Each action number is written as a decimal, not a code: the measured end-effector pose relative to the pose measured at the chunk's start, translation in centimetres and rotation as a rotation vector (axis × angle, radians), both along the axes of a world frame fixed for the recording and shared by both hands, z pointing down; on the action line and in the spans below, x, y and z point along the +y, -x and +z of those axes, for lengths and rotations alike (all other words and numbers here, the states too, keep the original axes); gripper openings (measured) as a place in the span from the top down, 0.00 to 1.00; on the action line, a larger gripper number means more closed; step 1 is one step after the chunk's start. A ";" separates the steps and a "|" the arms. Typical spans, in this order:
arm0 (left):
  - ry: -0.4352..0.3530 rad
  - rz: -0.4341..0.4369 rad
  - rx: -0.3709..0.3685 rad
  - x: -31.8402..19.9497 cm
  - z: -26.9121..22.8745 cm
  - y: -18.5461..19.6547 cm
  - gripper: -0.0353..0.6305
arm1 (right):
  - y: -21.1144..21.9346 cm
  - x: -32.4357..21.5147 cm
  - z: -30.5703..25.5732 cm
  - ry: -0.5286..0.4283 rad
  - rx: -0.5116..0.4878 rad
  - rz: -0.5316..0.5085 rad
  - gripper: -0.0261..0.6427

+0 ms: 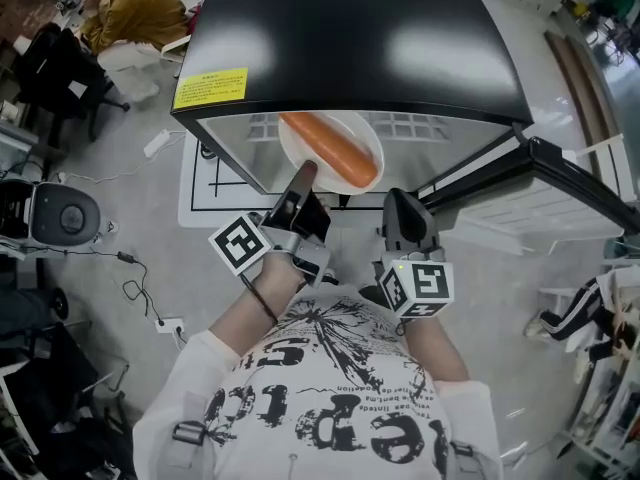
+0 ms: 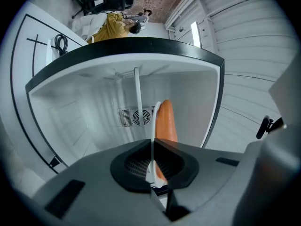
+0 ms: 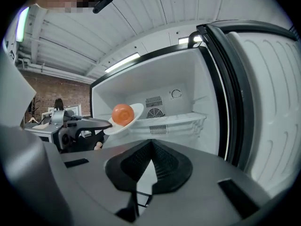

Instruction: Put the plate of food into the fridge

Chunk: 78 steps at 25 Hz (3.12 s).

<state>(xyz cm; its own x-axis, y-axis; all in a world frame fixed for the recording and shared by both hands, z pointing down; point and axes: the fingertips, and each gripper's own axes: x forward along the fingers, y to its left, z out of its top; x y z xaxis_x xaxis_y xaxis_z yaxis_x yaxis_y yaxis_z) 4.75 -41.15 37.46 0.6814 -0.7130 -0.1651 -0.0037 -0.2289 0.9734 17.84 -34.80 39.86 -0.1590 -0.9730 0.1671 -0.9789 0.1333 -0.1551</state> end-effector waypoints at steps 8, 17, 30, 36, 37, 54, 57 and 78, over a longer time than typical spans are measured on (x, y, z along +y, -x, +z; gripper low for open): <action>0.020 -0.031 0.007 -1.3 0.3 -0.1 0.91 | 0.4 -1.5 0.1 0.002 0.041 -0.021 0.96; 0.079 -0.164 0.027 -3.1 0.2 -0.8 0.91 | -0.4 -3.4 0.6 0.025 0.040 -0.119 0.96; 0.143 -0.286 0.033 -4.2 0.0 -1.4 0.91 | -0.3 -5.0 1.6 0.053 0.047 -0.241 0.96; 0.165 -0.339 0.052 -4.1 -0.4 -1.3 0.88 | -1.6 -5.5 1.8 0.063 0.038 -0.242 0.96; 0.167 -0.348 0.056 -4.1 -0.4 -1.2 0.88 | -1.5 -5.6 1.7 0.062 0.042 -0.250 0.96; -0.006 -0.308 0.040 -3.0 -1.4 -0.3 0.84 | 0.3 -5.6 1.2 0.028 0.070 -0.304 0.96; -0.018 -0.299 0.031 -2.6 -1.4 -0.2 0.85 | 0.9 -5.3 1.4 0.038 0.071 -0.306 0.96; -0.350 -0.193 -0.548 0.4 -0.5 0.9 0.94 | 3.1 -4.2 1.0 0.018 0.075 -0.248 0.96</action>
<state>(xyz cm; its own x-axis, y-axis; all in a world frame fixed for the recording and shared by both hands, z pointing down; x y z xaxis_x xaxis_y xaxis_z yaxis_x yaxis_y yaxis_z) 3.86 -40.76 37.00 0.5980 -0.7979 -0.0756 -0.5483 -0.4761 0.6876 14.75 -39.02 40.83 -0.3793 -0.9025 0.2038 -0.9253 0.3689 -0.0881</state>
